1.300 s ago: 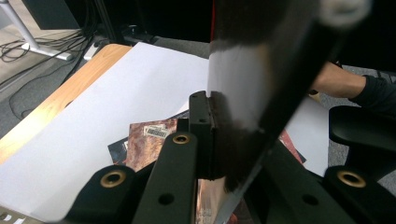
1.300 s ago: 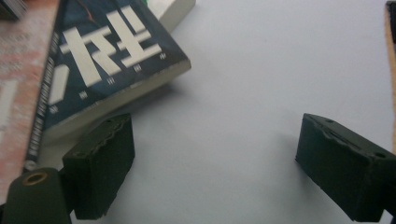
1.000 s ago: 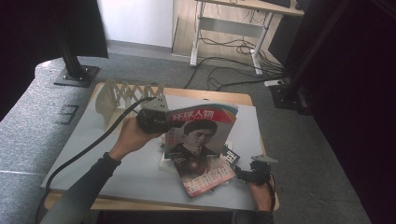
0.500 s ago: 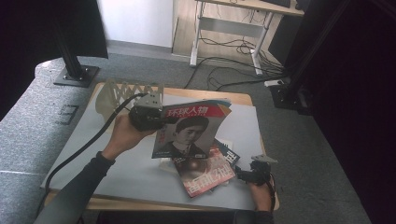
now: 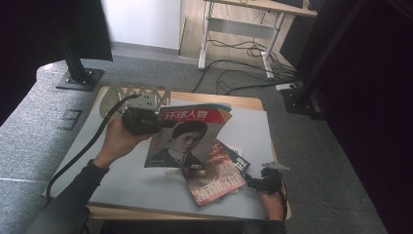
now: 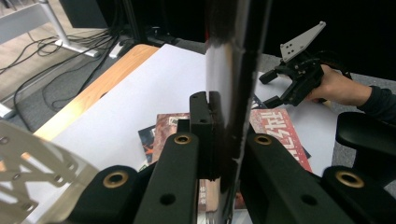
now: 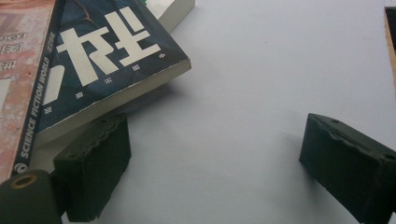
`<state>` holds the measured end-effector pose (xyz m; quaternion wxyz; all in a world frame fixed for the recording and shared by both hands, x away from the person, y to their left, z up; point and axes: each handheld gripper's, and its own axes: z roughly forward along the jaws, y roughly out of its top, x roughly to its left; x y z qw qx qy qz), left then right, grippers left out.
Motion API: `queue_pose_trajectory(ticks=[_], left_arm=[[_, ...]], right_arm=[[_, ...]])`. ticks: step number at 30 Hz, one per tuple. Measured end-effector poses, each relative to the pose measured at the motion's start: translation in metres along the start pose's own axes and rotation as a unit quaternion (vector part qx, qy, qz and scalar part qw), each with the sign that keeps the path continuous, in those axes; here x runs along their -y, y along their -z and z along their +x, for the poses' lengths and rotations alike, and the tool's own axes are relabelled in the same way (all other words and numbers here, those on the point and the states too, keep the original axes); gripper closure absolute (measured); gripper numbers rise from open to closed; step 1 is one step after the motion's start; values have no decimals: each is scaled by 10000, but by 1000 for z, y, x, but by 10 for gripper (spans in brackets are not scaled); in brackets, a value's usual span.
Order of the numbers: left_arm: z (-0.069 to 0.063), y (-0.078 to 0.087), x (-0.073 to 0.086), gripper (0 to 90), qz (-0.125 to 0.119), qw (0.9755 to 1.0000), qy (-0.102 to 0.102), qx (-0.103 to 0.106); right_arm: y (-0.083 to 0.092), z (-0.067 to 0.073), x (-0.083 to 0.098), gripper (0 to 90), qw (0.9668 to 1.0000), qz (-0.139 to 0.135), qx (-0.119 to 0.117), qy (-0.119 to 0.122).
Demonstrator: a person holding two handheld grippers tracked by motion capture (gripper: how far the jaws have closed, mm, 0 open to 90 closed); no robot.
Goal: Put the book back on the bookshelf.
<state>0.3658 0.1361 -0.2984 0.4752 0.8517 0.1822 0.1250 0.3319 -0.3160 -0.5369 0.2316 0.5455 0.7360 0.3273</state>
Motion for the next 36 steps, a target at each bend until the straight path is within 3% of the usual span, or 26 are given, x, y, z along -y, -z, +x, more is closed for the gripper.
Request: queue_pose_trajectory(ticks=[11, 23, 30, 36], left_arm=[[9, 28, 11, 867, -66, 9995, 195, -246], [15, 48, 20, 867, -115, 9985, 320, -429], [19, 62, 28, 868, -92, 9972, 425, -613], [25, 80, 37, 869, -144, 9942, 548, -912]], right_arm=[[0, 0, 0, 79, 10000, -7, 1, 2], [0, 0, 0, 79, 10000, -13, 0, 4], [0, 0, 0, 79, 10000, -15, 0, 4], [0, 0, 0, 80, 10000, -16, 0, 3]])
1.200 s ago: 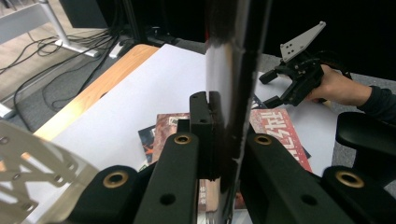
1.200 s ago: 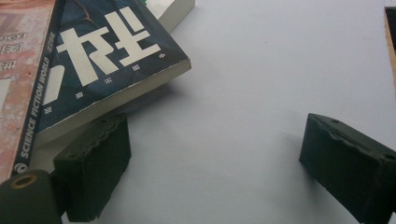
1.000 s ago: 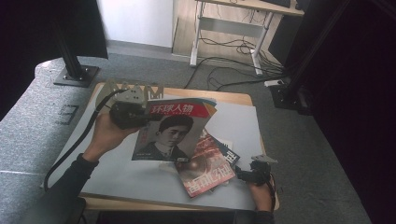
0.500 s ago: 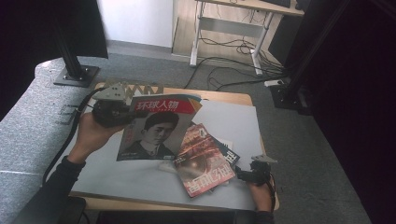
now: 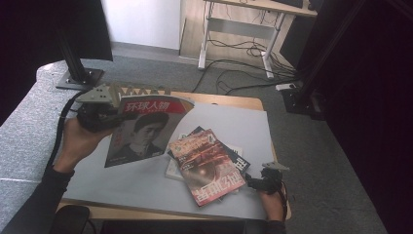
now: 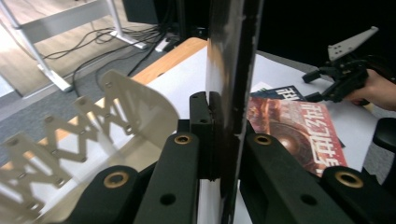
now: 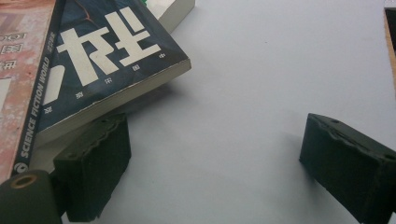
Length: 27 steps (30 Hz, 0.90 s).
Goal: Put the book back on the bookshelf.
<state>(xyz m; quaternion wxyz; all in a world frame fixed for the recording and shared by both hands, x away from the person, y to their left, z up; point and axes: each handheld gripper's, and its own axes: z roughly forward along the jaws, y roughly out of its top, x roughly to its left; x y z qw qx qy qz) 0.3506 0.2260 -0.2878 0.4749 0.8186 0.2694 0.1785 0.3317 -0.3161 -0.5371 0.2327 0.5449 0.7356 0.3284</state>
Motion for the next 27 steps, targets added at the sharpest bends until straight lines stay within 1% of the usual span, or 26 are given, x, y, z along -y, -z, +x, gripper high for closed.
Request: queue_pose_trajectory(ticks=[1, 2, 4, 5, 6, 9, 10, 11, 12, 13, 15, 16, 17, 18, 20, 23, 24, 26, 27], left_arm=[[0, 0, 0, 869, 0, 10000, 0, 0], [4, 5, 3, 869, -6, 10000, 51, -69], [7, 9, 5, 869, -33, 9998, 123, -121], [7, 9, 5, 869, -33, 9998, 123, -121], [11, 14, 8, 869, -43, 9997, 172, -172], [15, 22, 11, 869, -44, 9994, 217, -274], [15, 22, 11, 869, -44, 9994, 217, -274], [18, 27, 13, 868, -38, 9991, 239, -345], [18, 27, 13, 869, -38, 9991, 239, -345], [21, 33, 14, 868, -31, 9987, 264, -441], [23, 36, 15, 868, -24, 9985, 269, -481], [27, 42, 16, 868, -25, 9979, 303, -571], [27, 42, 16, 868, -25, 9979, 303, -571], [30, 48, 18, 869, -42, 9973, 349, -645], [34, 53, 20, 869, -45, 9966, 391, -717], [40, 59, 24, 869, -72, 9954, 457, -839], [40, 59, 24, 868, -72, 9954, 457, -839], [47, 63, 27, 869, -65, 9943, 521, -932], [47, 63, 27, 869, -65, 9943, 521, -932]], right_arm=[[0, 0, 0, 79, 10000, 0, 0, 1], [0, 0, 0, 79, 10000, 0, 0, 2], [0, 0, 0, 79, 10000, -1, 1, 2], [0, 0, 0, 79, 10000, -1, 1, 2], [0, 0, 0, 80, 10000, -1, 2, 1], [0, 0, 0, 79, 10000, -2, 1, 3], [0, 0, 0, 79, 10000, -2, 2, 2], [0, 0, 0, 79, 10000, -2, 2, 1], [0, 0, 0, 80, 10000, -3, 2, 3], [0, 0, 0, 79, 10000, -2, 2, 3], [0, 0, 0, 79, 10000, -3, 2, 2], [0, 0, 0, 79, 10000, -3, 1, 2], [0, 0, 0, 80, 10000, -2, 2, 2], [0, 0, 0, 79, 10000, -2, 1, 1], [0, 0, 0, 79, 10000, -3, 2, 2], [0, 0, 0, 80, 10000, -3, 3, 2], [0, 0, 0, 79, 10000, -3, 4, 3], [0, 0, 0, 80, 10000, -3, 3, 1], [0, 0, 0, 79, 10000, -3, 3, 4]])
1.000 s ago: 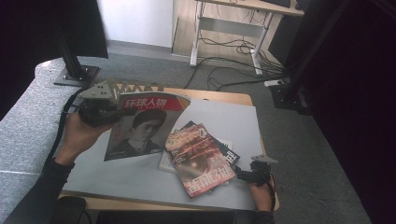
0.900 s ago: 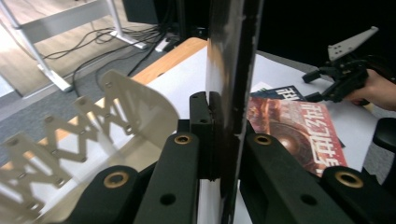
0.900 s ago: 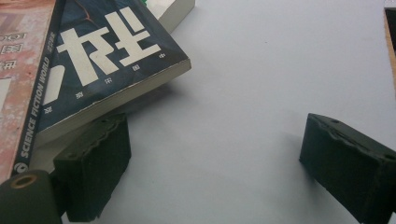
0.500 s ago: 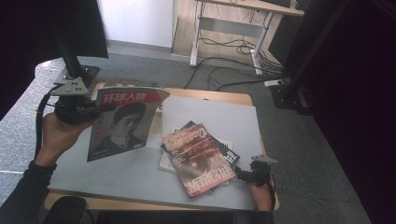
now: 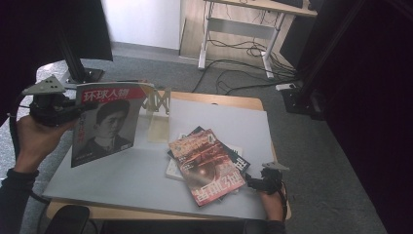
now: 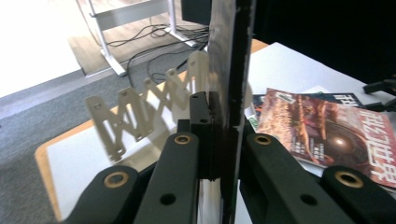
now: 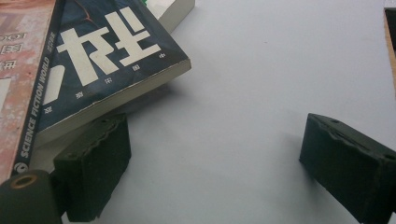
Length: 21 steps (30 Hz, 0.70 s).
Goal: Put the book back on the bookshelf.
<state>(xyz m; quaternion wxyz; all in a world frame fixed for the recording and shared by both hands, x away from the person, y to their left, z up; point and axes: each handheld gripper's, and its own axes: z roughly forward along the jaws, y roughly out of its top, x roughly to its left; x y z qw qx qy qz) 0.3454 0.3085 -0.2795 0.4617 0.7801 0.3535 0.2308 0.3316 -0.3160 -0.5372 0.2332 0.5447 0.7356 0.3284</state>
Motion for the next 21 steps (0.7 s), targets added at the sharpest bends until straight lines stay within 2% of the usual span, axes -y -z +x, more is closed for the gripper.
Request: queue_pose_trajectory(ticks=[10, 21], left_arm=[[23, 7, 2, 869, 1, 9992, 206, -354], [37, -12, 5, 868, -83, 9977, 394, -547]], right_arm=[[0, 0, 0, 80, 10000, -7, 5, -5], [0, 0, 0, 80, 10000, -9, 3, 1]])
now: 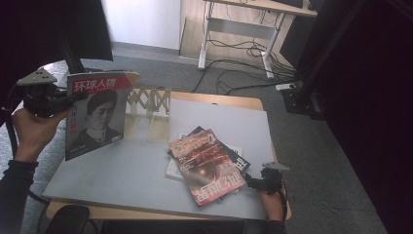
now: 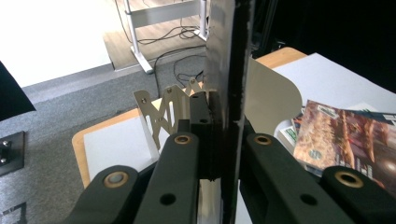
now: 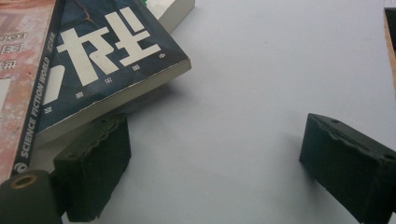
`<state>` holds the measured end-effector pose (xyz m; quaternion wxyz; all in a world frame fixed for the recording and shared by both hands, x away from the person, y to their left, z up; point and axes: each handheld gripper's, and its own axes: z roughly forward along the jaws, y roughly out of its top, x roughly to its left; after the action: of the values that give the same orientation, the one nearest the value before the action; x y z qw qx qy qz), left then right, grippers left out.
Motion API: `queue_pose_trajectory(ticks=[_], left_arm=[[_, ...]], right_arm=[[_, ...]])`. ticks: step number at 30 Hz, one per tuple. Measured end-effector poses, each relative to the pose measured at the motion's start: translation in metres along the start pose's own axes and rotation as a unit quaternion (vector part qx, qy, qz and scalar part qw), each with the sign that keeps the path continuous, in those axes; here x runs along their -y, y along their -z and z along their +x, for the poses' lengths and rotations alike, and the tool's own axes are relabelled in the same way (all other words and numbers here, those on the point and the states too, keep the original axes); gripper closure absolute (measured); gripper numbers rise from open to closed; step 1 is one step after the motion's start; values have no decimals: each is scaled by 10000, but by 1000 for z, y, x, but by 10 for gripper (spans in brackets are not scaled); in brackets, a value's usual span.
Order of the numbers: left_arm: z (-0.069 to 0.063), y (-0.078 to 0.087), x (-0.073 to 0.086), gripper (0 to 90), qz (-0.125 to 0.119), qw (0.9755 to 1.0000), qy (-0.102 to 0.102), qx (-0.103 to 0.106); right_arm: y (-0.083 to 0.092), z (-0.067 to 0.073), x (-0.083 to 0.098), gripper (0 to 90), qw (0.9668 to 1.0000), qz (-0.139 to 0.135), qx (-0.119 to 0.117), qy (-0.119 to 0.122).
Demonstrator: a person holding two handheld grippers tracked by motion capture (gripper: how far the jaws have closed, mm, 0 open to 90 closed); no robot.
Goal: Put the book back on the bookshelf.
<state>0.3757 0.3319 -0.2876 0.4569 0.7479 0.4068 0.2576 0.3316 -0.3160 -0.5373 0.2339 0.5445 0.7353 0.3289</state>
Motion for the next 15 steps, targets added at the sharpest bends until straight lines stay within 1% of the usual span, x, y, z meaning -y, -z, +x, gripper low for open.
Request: queue_pose_trajectory(ticks=[2, 5, 6, 7, 8, 15], left_arm=[[1, -5, -1, 868, -21, 10000, 38, -10], [1, -12, -3, 868, -16, 10000, 34, -37], [2, -17, -5, 868, -13, 10000, 36, -65], [2, -17, -5, 868, -13, 10000, 36, -65], [2, -21, -6, 868, -3, 9999, 43, -112], [6, -32, -12, 868, -56, 9997, 90, -234]], right_arm=[[0, 0, 0, 80, 10000, 2, -3, 3], [0, 0, 0, 80, 10000, 10, -8, 2], [0, 0, 0, 80, 10000, 14, -7, -5], [0, 0, 0, 80, 10000, 14, -7, -5], [0, 0, 0, 80, 10000, 14, -8, -7], [0, 0, 0, 80, 10000, 13, -9, -15]])
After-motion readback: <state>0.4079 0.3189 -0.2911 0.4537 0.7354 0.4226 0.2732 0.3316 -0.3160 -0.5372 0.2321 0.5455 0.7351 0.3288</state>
